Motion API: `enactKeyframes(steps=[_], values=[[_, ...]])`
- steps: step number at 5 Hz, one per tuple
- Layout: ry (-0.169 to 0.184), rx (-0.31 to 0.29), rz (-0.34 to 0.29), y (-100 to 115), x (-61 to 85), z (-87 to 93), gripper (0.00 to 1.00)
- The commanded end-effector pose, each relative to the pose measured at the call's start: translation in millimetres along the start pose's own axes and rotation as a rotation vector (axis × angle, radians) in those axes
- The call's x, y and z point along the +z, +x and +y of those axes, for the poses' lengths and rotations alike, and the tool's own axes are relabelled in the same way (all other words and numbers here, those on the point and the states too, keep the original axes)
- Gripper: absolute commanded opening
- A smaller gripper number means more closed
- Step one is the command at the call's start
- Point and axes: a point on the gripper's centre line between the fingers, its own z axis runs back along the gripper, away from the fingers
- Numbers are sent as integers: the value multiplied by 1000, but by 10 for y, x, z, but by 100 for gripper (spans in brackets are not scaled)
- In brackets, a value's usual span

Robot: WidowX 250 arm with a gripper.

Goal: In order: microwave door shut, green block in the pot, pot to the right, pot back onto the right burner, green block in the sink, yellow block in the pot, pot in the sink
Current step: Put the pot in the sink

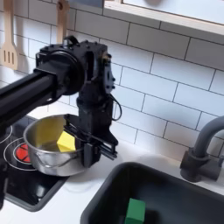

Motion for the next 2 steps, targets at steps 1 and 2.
enactKeyframes(steps=[1,2], values=[[-42,-109,-14,27,23,-473,0],[-68,-165,-12,19,11,-740,0]])
